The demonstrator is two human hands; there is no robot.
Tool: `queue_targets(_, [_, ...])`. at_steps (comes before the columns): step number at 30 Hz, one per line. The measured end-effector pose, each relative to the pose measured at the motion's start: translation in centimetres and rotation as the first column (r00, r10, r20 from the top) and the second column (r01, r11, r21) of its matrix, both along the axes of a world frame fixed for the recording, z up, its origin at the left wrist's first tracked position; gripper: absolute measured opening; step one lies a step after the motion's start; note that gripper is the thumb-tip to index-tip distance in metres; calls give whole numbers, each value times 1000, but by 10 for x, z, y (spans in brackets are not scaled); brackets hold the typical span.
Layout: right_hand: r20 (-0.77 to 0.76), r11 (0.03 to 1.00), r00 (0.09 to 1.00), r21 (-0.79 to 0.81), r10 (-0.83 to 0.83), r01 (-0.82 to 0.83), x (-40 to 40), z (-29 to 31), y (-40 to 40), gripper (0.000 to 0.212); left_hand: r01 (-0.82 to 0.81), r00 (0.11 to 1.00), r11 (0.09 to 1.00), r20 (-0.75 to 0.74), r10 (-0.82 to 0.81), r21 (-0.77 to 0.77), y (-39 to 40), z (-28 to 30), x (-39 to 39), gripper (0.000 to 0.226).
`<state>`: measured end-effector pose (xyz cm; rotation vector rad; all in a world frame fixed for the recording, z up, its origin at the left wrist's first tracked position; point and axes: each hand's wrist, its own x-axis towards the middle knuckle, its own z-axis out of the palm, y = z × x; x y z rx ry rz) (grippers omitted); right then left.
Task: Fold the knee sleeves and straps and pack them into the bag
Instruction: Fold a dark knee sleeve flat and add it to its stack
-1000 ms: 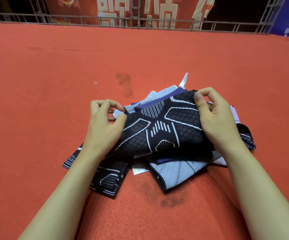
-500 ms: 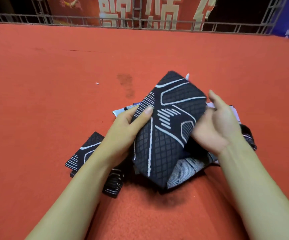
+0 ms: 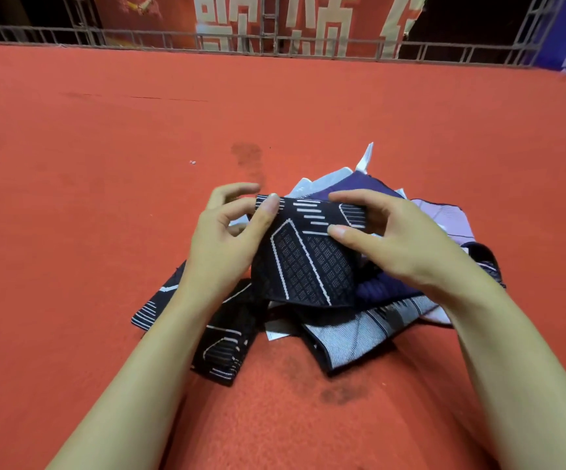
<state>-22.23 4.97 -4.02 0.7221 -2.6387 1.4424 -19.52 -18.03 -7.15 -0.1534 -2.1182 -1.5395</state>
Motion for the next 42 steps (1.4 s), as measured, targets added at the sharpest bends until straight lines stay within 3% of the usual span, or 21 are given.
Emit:
queue_targets(3, [-177,978,979,162,-103,132,2,5,0,18,103,993,995,-63,-103,0,1,2,4,21])
queue_targets(7, [-253,974,958,144,-137,177,5,7,2,11,167,985,983,-63,-163,70,6,7,9,17])
queue_targets(9, [-176,990,978,67,-112,126,5,7,2,15,227,973,967,-62,-221,113,7,7,10,13])
queue_targets(12, [-2,985,986,-54,-166,166,3,2,-1,21,318,948,925,-40,-317,206,6,4,7,31])
queue_targets(14, [49,973,974,-59,-220,223,2,-3,-6,27,325,945,924,-21,-327,203,8,0,4,40])
queue_targets(16, [179,954,958,-162,-222,252,3,-6,-11,30,291,956,940,-10,-294,180,10,-2,2,41])
queue_targets(18, [431,907,897,-332,-98,259,6,-4,-15,40,241,969,950,3,-246,199,10,-3,0,40])
queue_targets(20, [563,904,824,-383,68,187,7,-6,-15,49,182,979,953,41,-198,241,8,-3,-1,42])
queue_targets(23, [557,919,814,-385,163,79,6,-10,-13,33,90,981,957,141,-132,276,4,-3,-2,40])
queue_targets(25, [534,895,838,-420,112,148,6,-9,-16,26,61,976,960,185,-114,273,3,-2,-1,35])
queue_targets(28, [559,800,828,-514,38,310,6,-8,-22,29,163,926,882,239,-291,442,3,0,3,34])
queue_targets(30, [568,797,823,-498,4,340,5,-8,-22,31,287,867,820,231,-442,495,-1,-2,5,36])
queue_targets(32, [561,846,826,-415,-50,334,6,-9,-24,31,415,819,810,216,-531,415,-5,-4,7,35])
queue_targets(35, [524,891,837,-293,-154,347,4,-11,-24,36,428,851,871,218,-478,242,-5,-6,6,30])
queue_targets(39, [528,903,828,-241,-185,356,5,-9,-24,39,376,874,891,223,-432,254,-6,-9,4,18])
queue_targets(42, [589,933,807,-259,-53,251,8,-4,-19,38,330,879,897,251,-406,294,-7,-8,2,15])
